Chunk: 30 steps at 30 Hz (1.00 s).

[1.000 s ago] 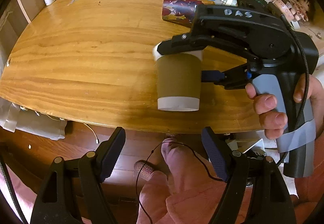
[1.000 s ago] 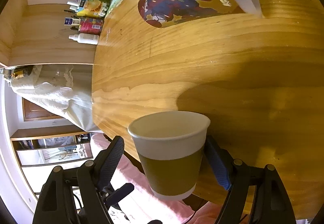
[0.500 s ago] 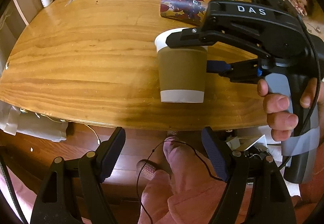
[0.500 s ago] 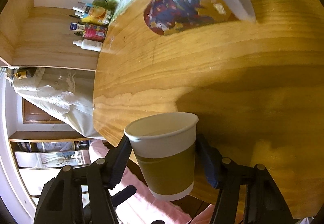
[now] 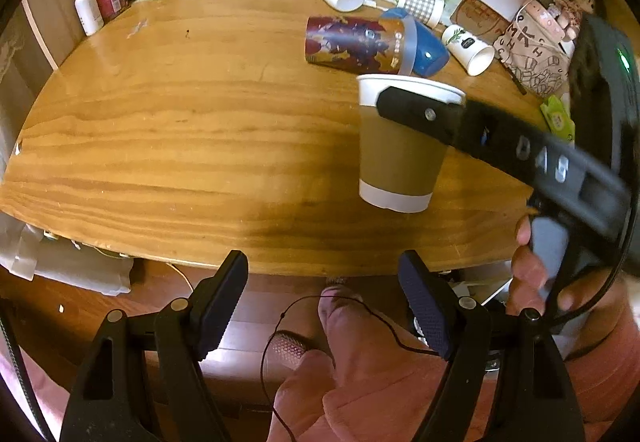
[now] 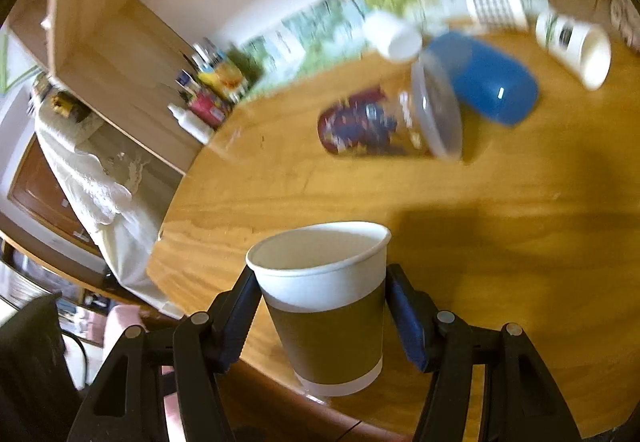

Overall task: Flip cup upright
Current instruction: 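Grasp the upright cup with the right gripper while the left gripper releases it, then lower the upright cup onto the desk and open the right gripper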

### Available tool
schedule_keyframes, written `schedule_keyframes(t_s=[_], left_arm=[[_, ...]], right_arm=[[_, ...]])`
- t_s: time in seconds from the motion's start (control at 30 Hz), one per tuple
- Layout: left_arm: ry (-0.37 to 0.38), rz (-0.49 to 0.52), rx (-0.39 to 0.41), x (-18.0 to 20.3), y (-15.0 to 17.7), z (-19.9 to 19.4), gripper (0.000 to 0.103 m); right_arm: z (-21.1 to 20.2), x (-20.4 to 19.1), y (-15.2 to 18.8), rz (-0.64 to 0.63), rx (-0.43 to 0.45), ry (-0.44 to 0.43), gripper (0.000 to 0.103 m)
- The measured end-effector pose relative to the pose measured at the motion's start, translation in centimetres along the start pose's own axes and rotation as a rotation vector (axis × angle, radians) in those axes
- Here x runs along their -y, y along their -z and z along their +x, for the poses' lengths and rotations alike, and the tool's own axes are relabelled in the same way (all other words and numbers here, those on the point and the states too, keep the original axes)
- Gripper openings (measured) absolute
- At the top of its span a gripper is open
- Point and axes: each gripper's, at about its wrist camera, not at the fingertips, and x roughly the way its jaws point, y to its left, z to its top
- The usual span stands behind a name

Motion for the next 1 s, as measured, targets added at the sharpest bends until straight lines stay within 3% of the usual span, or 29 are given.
schedule_keyframes(t_s=[0.37,0.67,1.0], left_arm=[[-0.002,0.012,0.019,0.1,0.2,-0.3,0.081],[-0.035,0.002,0.015,-0.2,0.9,-0.5,0.081],[-0.064,-0.005,0.014,0.0,1.6,-0.6,0.081]], right_arm=[[-3.0,-0.3,3.2,-0.183,0.330,0.129,0.063],[-2.0,-0.7,5.8,-0.279,0.477,0.204,0.063],[-1.0,-0.4,6.8,-0.291,0.541,0.231,0.064]])
